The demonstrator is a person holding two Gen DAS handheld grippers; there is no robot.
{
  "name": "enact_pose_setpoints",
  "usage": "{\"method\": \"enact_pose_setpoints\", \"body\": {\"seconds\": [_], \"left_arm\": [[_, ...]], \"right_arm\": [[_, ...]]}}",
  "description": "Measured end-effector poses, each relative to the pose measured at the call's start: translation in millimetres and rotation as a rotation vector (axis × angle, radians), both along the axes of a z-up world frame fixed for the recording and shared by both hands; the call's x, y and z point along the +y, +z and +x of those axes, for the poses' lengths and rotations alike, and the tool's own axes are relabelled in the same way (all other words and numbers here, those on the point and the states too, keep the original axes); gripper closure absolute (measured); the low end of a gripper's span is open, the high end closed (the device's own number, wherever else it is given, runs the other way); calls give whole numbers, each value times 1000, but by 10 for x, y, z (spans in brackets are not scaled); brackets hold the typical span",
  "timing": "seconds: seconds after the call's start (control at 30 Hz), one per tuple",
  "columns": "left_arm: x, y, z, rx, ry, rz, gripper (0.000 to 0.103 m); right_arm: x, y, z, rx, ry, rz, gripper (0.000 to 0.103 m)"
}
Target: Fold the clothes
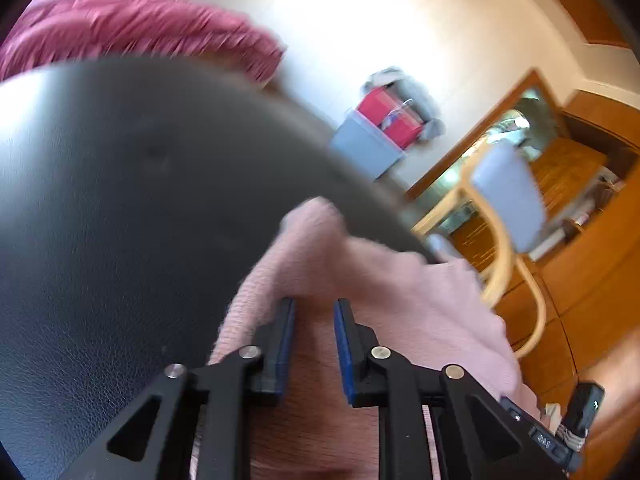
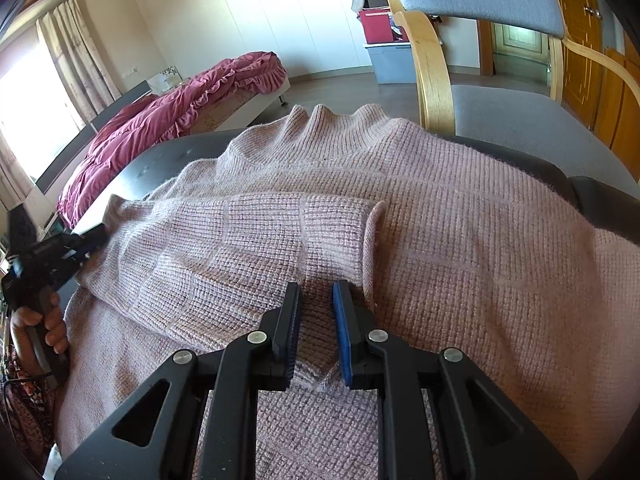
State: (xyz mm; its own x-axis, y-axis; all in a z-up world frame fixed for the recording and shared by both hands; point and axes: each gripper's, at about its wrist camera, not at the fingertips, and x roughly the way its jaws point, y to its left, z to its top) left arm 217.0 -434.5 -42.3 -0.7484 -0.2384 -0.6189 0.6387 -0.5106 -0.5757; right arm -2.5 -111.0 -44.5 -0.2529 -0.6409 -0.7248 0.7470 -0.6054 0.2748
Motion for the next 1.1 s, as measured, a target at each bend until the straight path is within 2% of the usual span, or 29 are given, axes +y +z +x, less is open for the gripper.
{"method": "enact_pose_setpoints", "body": {"seconds": [0.07,0.27,0.33,0.4,0.5,0.57,0.7,0.87,0.93,1.1], "left_arm": [[14,-7,-7,4,16,-4,101],[22,-60,-5,12,17,-5,100],[16,-107,64,9,9,-9,100],[-12,-103,109,5,5,-15,99],[-27,-82,177,8,4,-16,99],[-29,-72,212,7,4,-19,99],[-14,-72,215,-10,7,-37,99],[-20,-84,224,-10,8,-34,99],[-19,-88,219,-15,8,-36,99],[-13,-88,215,-20,9,-37,99]], "right_arm": [[-1,1,-1,1,0,0,86],[43,43,-9,-18,-6,-36,86],[57,145,31,-36,-15,-85,84],[-19,304,140,-61,24,-160,84],[-390,520,413,-36,130,-198,84],[-759,559,610,-32,208,-198,84],[-1465,363,841,-135,296,-174,84],[-1853,0,805,-222,259,-116,84],[-1763,-75,666,-237,224,-114,97],[-1306,-91,313,-237,107,-133,98]]}}
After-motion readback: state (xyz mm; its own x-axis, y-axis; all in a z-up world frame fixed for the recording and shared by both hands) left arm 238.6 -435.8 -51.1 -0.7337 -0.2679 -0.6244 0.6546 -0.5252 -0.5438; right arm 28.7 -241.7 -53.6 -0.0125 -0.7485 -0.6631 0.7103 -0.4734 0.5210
